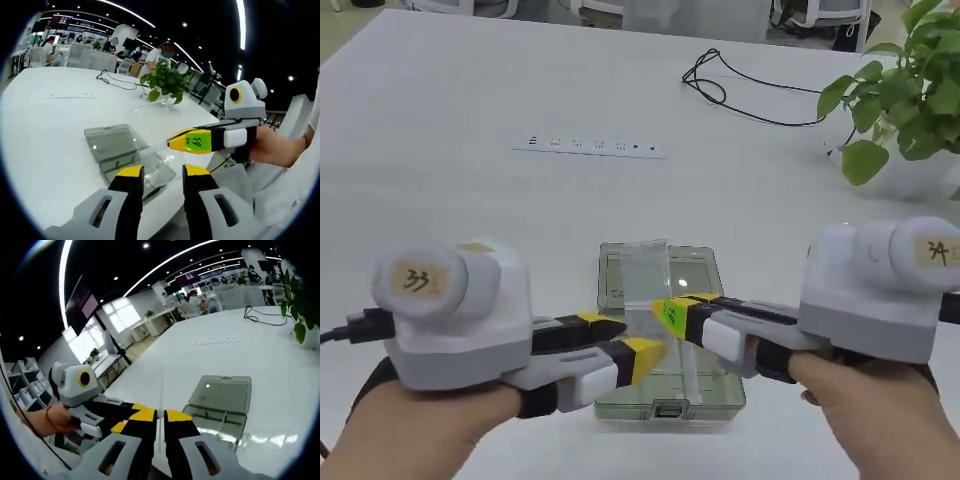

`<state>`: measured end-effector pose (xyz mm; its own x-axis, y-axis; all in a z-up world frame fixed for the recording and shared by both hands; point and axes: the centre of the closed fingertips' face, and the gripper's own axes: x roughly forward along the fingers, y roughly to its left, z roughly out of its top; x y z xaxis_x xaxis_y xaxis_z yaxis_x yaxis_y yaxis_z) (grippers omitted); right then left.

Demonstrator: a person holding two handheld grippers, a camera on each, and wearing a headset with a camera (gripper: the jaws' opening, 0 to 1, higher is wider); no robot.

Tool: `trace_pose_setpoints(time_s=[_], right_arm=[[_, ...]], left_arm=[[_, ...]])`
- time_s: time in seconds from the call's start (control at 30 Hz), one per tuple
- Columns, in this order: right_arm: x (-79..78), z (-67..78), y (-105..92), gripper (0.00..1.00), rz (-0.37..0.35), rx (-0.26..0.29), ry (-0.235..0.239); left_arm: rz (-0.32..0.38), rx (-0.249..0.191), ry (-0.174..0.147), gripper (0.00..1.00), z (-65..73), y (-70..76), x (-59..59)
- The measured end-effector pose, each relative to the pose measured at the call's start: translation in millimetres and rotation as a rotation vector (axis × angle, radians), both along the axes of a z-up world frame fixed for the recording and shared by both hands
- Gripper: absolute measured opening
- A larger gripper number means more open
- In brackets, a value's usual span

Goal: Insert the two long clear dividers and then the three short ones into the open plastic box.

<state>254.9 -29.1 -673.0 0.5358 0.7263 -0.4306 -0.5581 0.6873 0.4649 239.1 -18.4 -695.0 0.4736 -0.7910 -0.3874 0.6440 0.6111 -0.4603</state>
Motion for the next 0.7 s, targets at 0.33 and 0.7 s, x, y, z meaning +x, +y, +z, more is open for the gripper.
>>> trace_pose_setpoints(time_s=[0.33, 0.7], right_arm=[[6.0, 0.2, -8.8, 0.07, -0.04, 0.002, 0.039], [15.4, -1.7, -13.0, 0.07, -0.066, -0.026, 0.075]], left_arm=[[-0.019, 0.03, -0.041, 0.35, -1.2, 14.5, -1.1], [-0.088, 0.085, -0.129, 0.51, -4.2, 29.7, -5.9]])
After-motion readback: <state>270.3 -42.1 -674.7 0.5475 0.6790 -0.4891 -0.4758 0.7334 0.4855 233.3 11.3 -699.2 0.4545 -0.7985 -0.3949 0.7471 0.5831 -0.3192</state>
